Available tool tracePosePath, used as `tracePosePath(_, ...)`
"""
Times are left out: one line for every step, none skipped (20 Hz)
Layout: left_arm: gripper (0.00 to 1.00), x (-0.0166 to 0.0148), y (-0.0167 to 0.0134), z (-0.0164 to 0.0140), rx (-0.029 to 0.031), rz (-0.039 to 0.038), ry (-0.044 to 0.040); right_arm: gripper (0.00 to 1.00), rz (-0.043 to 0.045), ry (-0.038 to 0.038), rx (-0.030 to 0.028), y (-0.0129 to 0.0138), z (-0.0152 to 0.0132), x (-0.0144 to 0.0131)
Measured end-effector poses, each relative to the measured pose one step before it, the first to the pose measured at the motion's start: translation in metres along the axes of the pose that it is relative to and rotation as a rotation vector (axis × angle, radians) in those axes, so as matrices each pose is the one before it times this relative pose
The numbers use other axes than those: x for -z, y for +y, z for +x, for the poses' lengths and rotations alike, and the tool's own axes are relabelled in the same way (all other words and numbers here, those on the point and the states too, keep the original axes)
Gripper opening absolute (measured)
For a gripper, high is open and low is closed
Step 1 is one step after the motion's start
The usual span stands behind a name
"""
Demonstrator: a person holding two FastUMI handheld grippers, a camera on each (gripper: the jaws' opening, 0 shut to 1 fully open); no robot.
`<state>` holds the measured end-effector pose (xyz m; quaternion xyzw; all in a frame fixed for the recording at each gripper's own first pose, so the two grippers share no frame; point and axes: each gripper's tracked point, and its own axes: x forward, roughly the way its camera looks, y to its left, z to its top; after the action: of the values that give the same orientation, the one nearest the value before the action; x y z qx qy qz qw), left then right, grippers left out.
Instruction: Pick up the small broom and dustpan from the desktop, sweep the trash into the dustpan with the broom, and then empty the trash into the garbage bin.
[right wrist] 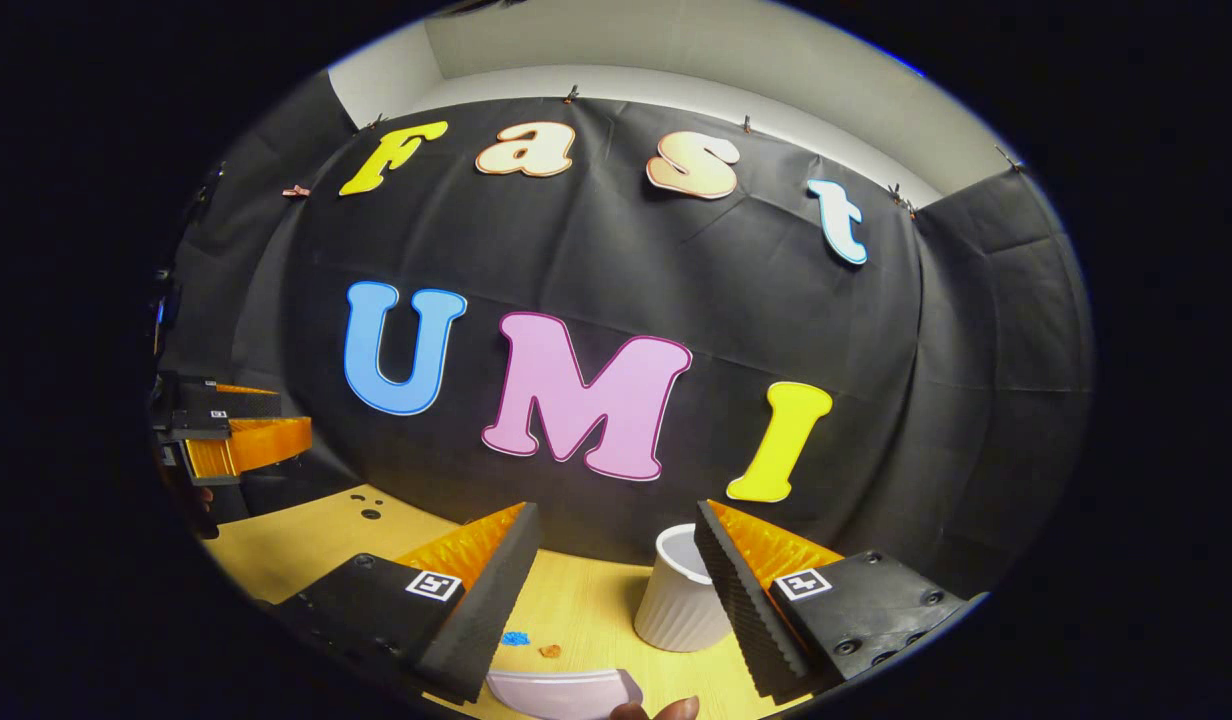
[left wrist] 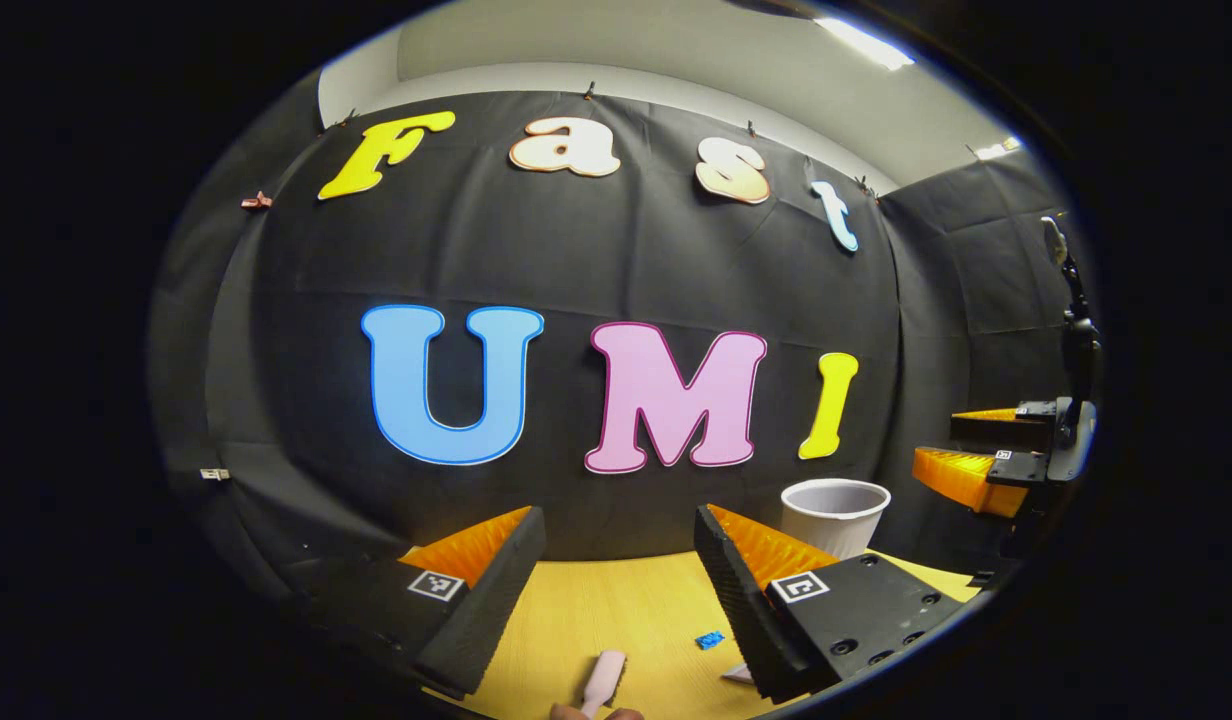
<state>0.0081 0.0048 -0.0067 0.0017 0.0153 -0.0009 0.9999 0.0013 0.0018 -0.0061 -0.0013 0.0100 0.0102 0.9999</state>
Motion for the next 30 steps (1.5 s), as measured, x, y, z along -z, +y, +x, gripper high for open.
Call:
tracePosePath(0.96,0.00167,0.00002,0.00029,0.00216,0.00643,0.00336,0.97,0.00523,0.01445,-0.01469,0.00241,0.00006,0.00292)
tracePosePath(0.95,0.00025,-0.00016,0.00001,0.00316,0.00464,0.00265,0.98,0.01437,0.02683,-0.03847,0.00725,-0.00255,0.00657)
tracePosePath(0.95,0.00222,-0.00048,0.00017,0.0027,0.00488,0.00283,0.97,0.01113,0.05457,-0.05172,0.00857,-0.00365,0.01388)
tracePosePath(0.95,0.00104,0.00038,0.00086,0.00167,0.00734,0.00452,0.96,-0.00072,0.06784,-0.03973,0.0065,-0.00286,0.01894)
tracePosePath(0.96,0.00246,0.00022,0.00095,-0.0006,0.00973,0.00684,0.98,-0.00838,0.06172,-0.02767,0.00496,-0.00071,0.01746)
tracePosePath(0.96,0.00253,0.00103,0.00066,-0.00097,0.00909,0.00668,0.97,-0.01151,0.06381,-0.01795,0.00095,-0.00224,0.02003)
tracePosePath(0.96,0.00324,0.00053,0.00007,0.00105,0.00596,0.00471,0.97,-0.00634,0.06328,-0.01955,0.00257,-0.0015,0.01986)
tracePosePath(0.96,0.00077,-0.00033,0.00039,0.00262,0.00223,0.00463,0.97,-0.00523,0.06387,-0.01519,0.00121,0.00159,0.02181)
tracePosePath(0.96,0.00375,-0.0012,-0.00228,0.00194,0.00085,0.00401,0.97,-0.00609,0.06142,-0.01133,0.00141,0.00037,0.02321)
tracePosePath(0.96,0.00288,-0.00071,-0.00225,-0.00007,0.00135,0.00458,0.97,-0.006,0.06429,-0.00551,-0.00153,0.00074,0.0239)
tracePosePath(0.95,0.00384,0.00071,-0.00238,-0.00142,0.00335,0.00402,0.97,-0.00232,0.06037,-0.00427,-0.00092,0.00532,0.02095)
tracePosePath(0.95,0.00195,0.00097,-0.0011,-0.00233,0.00477,0.00439,0.96,0.00054,0.04924,-0.00415,-0.00132,0.00439,0.01891)
tracePosePath(0.96,0.00393,0.00078,-0.00032,-0.0018,0.00461,0.00532,0.96,-0.00102,0.05387,-0.00167,-0.00078,0.00339,0.01888)
tracePosePath(0.96,0.00145,0.00036,-0.00002,-0.00121,0.00211,0.00642,0.96,0.00128,0.0524,-0.00437,-0.00094,0.00496,0.01695)
tracePosePath(0.96,0.00265,0.00065,-0.00024,0.00017,0.00072,0.00376,0.96,-0.00139,0.04564,-0.00826,0.00006,0.00759,0.01566)
tracePosePath(0.96,0.00087,0.00005,0.00011,-0.00065,0.00148,0.00305,0.96,-0.00108,0.05059,-0.00732,-0.00094,0.00842,0.01671)
tracePosePath(0.96,0.00177,0.0002,0.00004,-0.00204,0.00346,0.00145,0.95,0.00278,0.04015,-0.00842,-0.0001,0.00793,0.01213)
tracePosePath(0.96,0.0003,0.0007,-0.00002,-0.0045,0.00479,0.00182,0.95,0.00421,0.04514,-0.00902,0.0003,0.00816,0.01116)
tracePosePath(0.95,0.00202,0.00071,-0.00116,-0.00397,0.00424,0.00123,0.94,0.0086,0.04178,-0.01093,0.00131,0.00989,0.01139)
tracePosePath(0.96,-0.00044,0.00037,0.00077,-0.00505,0.00393,0.00127,0.93,0.00668,0.03265,-0.00949,0.00061,0.01061,0.01133)
tracePosePath(0.95,0.00165,-0.00031,0.0002,-0.00569,0.00273,0.00163,0.93,0.00302,0.03093,-0.00188,-0.00212,0.01115,0.00958)
tracePosePath(0.96,0.00052,0.0004,0.00036,-0.00343,0.0006,0.00616,0.92,-0.00269,0.03257,-0.00512,-0.00077,0.01212,0.00936)
tracePosePath(0.96,0.00303,0.00006,0.00029,-0.00231,-0.00165,0.00712,0.92,-0.00224,0.02896,0.00091,-0.00212,0.01205,0.00791)
tracePosePath(0.96,0.00141,0.00042,0.00024,-0.00368,-0.00156,0.00722,0.91,0.00257,0.0329,-0.00611,0.00079,0.01085,0.00816)
tracePosePath(0.96,0.00262,0.00034,-0.0003,-0.0049,-0.0001,0.00695,0.91,0.00736,0.02282,-0.00976,0.00092,0.00926,0.00419)
tracePosePath(0.96,0.00062,0.00067,0.00019,-0.00556,0.00206,0.00561,0.89,0.01041,0.0193,-0.00698,-0.00003,0.00853,0.00451)
tracePosePath(0.96,0.00186,0.00046,-0.00054,-0.00628,0.00297,0.0066,0.89,0.0082,0.0157,-0.00219,-0.00159,0.0094,0.00067)
tracePosePath(0.96,0.00071,0.00022,0.00009,-0.00517,0.00327,0.00556,0.88,0.00662,0.01497,-0.0019,-0.00043,0.00783,0.00052)
tracePosePath(0.96,0.0023,0.0003,-0.00078,-0.00645,0.00258,0.00613,0.88,0.00635,0.01478,-0.00467,-0.00046,0.00705,-0.00029)
tracePosePath(0.95,0.00076,0.00003,-0.00011,-0.0054,0.00111,0.0049,0.87,0.00483,0.01401,-0.00442,-0.001,0.00521,-0.00081)
